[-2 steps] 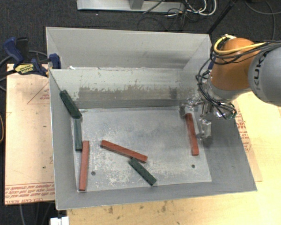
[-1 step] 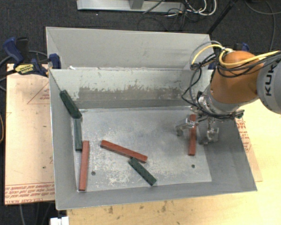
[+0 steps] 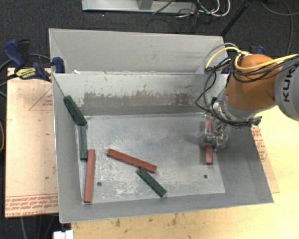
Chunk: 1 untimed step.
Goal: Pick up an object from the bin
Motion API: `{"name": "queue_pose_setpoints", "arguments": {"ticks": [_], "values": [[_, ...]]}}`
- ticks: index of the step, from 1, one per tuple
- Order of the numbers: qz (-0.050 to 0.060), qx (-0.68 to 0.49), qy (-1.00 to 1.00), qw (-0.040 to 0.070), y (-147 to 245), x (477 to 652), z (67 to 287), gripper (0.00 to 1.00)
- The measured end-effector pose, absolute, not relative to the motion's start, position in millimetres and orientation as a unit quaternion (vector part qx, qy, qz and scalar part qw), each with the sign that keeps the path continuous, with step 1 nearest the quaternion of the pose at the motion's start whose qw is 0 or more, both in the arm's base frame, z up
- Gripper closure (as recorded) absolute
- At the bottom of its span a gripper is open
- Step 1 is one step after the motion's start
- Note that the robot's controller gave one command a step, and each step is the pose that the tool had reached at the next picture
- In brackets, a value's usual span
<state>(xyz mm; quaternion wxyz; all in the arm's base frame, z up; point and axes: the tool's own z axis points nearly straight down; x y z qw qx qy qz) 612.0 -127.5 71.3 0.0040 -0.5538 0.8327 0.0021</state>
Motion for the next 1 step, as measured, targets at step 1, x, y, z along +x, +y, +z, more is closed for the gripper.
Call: {"name": "queue_pose_setpoints", "arguments": {"ticks": [1], "values": [[-0.003,-0.551,0.834,0.005,-99.8,594.3,237.3,1.00]]}}
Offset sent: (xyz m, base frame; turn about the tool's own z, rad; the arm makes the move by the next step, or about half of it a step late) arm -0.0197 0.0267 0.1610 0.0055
